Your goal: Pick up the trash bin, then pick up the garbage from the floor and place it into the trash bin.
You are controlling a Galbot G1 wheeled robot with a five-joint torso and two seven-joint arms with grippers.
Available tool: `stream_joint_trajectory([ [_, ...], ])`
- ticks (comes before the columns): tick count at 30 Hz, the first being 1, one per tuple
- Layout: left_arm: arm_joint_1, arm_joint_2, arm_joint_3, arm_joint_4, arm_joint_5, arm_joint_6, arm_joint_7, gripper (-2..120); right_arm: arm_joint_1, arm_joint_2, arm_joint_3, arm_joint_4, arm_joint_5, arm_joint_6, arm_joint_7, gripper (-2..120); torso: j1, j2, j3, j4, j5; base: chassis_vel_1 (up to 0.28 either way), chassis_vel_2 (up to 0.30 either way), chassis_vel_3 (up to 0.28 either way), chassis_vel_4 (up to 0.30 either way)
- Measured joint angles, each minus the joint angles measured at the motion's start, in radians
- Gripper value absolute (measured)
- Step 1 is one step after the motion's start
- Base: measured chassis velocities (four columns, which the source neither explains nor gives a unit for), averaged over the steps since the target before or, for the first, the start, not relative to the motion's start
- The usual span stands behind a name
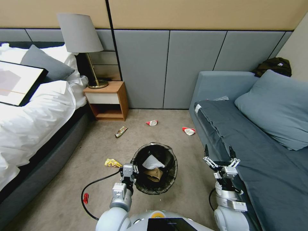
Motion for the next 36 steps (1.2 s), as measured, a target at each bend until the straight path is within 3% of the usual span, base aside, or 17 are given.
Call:
stream_joint_trajectory([
  [14,0.001,0.001,0.0,0.0,0.003,0.0,0.002,0,0.0,0.004,-0.005,-0.003,-0.003,0.002,-0.006,100,0.0,0.0,0.0,-0.0001,0.0,-0.092,0.073,0.088,-0.081],
  [36,-0.001,0.001,-0.002,-0.001,0.005,0.001,0.003,0,0.013,0.003,-0.006,-0.016,-0.004,0.032,-0.033,100,0.0,0.0,0.0,-0.0002,-0.0004,-0.23,0.228,0.225,-0.229],
])
